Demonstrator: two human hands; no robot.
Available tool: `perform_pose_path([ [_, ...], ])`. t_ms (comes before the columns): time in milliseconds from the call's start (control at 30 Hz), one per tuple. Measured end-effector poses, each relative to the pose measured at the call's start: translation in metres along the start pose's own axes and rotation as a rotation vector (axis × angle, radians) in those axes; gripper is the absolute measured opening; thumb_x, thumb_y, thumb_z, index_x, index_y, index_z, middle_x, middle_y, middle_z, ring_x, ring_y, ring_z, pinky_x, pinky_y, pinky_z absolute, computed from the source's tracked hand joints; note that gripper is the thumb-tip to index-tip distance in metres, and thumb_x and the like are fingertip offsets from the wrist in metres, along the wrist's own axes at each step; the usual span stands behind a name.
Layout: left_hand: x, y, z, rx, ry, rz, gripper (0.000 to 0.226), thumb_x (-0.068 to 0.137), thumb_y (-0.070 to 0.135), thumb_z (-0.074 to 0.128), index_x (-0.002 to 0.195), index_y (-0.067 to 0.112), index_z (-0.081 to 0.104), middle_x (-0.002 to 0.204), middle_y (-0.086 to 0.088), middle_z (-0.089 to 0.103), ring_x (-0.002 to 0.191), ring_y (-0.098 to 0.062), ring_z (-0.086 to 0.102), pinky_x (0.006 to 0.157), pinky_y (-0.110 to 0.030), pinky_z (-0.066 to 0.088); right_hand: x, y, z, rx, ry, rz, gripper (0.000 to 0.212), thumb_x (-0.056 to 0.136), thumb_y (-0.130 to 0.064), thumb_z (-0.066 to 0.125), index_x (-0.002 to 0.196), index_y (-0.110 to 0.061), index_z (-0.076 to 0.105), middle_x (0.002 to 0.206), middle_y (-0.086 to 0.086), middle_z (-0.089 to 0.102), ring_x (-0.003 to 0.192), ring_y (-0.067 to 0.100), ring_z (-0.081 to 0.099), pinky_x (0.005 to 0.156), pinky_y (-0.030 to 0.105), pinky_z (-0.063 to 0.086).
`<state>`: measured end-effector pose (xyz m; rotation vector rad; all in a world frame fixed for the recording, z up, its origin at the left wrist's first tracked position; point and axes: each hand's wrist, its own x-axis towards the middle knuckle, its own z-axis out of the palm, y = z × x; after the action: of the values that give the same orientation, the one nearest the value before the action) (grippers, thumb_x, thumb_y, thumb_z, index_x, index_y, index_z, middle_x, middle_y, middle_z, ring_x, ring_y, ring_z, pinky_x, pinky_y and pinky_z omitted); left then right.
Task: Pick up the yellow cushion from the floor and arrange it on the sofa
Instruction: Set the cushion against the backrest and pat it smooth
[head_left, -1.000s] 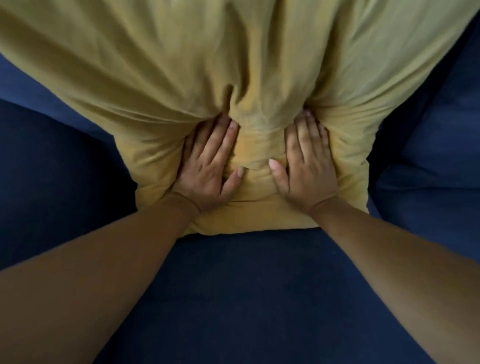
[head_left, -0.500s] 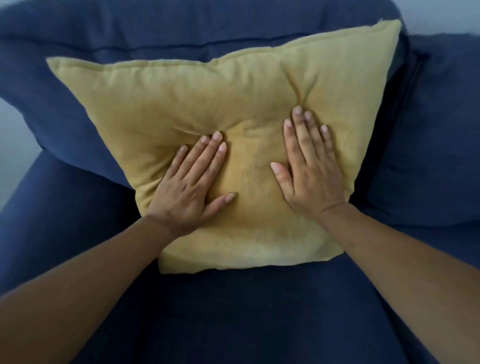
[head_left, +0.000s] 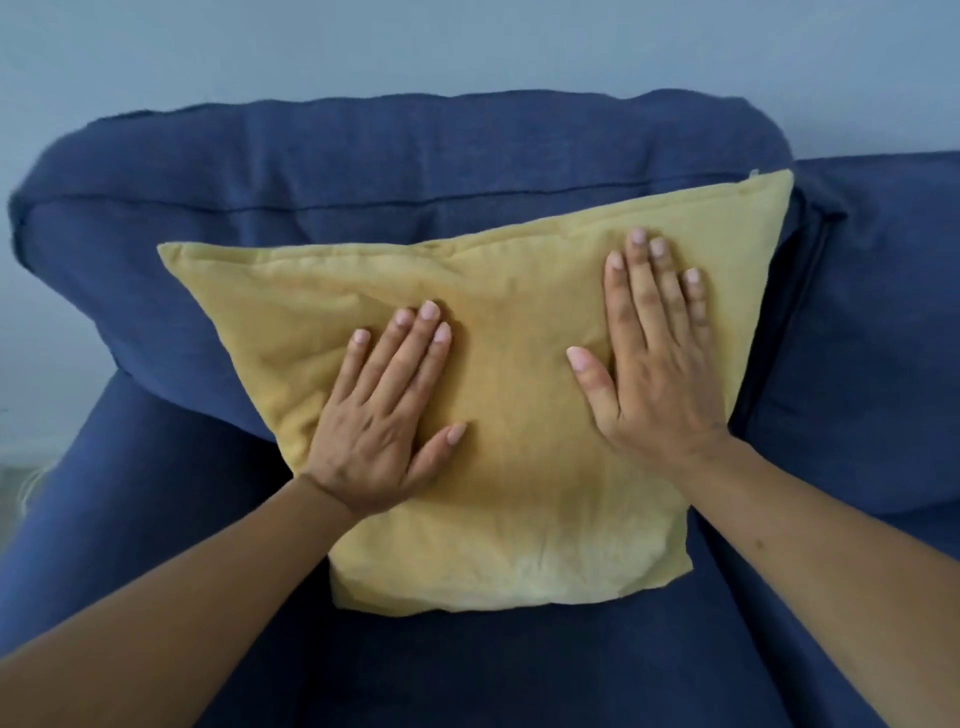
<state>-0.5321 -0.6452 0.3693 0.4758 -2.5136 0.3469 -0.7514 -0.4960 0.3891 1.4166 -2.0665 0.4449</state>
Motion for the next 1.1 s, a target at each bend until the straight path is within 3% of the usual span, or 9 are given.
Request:
perform_pose_path([
  [167, 0.018, -0.033, 0.009, -0.006, 0.063, -0.192, 0.081, 0.095, 0.058, 0.023, 0.154, 0.004, 0.015, 0.162, -0.013, 0.015, 0.152, -0.024, 0.006, 0.124, -0.049, 0.004, 0.014, 0.028, 0.016, -0.033, -0.144, 0.006, 0.08, 0.1, -0.058, 0.013, 0.157, -0.003, 0.006, 0.167, 0.018, 0.004, 0.155, 0.029, 0.001, 0.127, 0.048, 0.004],
  [367, 0.03, -0.047, 0.031, -0.063, 0.107, -0.264, 0.092, 0.09, 0.066, 0.024, 0.151, -0.003, 0.02, 0.159, -0.023, 0.02, 0.151, -0.03, 0.011, 0.124, -0.048, 0.006, 0.023, 0.043, 0.039, 0.0, -0.139, 0.155, 0.088, 0.096, -0.064, 0.012, 0.156, -0.001, 0.001, 0.166, 0.02, 0.0, 0.155, 0.031, -0.002, 0.126, 0.049, 0.0],
  [533, 0.033, -0.049, 0.045, -0.11, 0.123, -0.305, 0.094, 0.09, 0.065, 0.025, 0.149, -0.008, 0.022, 0.158, -0.029, 0.019, 0.15, -0.038, 0.014, 0.123, -0.053, 0.008, 0.027, 0.046, 0.052, 0.029, -0.148, 0.15, 0.09, 0.095, -0.066, 0.011, 0.156, -0.001, 0.002, 0.166, 0.019, 0.001, 0.155, 0.031, 0.0, 0.127, 0.045, -0.001],
  [733, 0.037, -0.055, 0.057, -0.133, 0.044, -0.289, 0.093, 0.09, 0.064, 0.027, 0.15, -0.007, 0.02, 0.159, -0.027, 0.018, 0.15, -0.038, 0.013, 0.124, -0.049, 0.005, 0.027, 0.046, 0.064, 0.033, -0.178, 0.162, 0.09, 0.095, -0.067, 0.011, 0.156, -0.003, 0.0, 0.167, 0.018, 0.0, 0.155, 0.029, 0.0, 0.127, 0.045, -0.001],
  [900, 0.034, -0.05, 0.032, -0.171, 0.033, -0.283, 0.092, 0.09, 0.064, 0.028, 0.151, -0.005, 0.021, 0.16, -0.024, 0.018, 0.151, -0.034, 0.012, 0.124, -0.048, 0.005, 0.026, 0.042, 0.043, 0.052, -0.192, 0.159, 0.091, 0.095, -0.068, 0.011, 0.157, -0.003, 0.001, 0.167, 0.017, 0.0, 0.155, 0.029, -0.001, 0.127, 0.046, 0.0],
  [1100, 0.015, -0.057, -0.02, -0.136, 0.093, -0.328, 0.083, 0.092, 0.049, 0.035, 0.149, -0.01, 0.021, 0.16, -0.024, 0.016, 0.151, -0.038, 0.009, 0.122, -0.056, 0.0, 0.018, 0.047, -0.006, 0.103, -0.071, 0.12, 0.092, 0.095, -0.067, 0.024, 0.155, 0.002, 0.014, 0.164, 0.023, 0.011, 0.154, 0.037, 0.008, 0.126, 0.054, 0.003],
])
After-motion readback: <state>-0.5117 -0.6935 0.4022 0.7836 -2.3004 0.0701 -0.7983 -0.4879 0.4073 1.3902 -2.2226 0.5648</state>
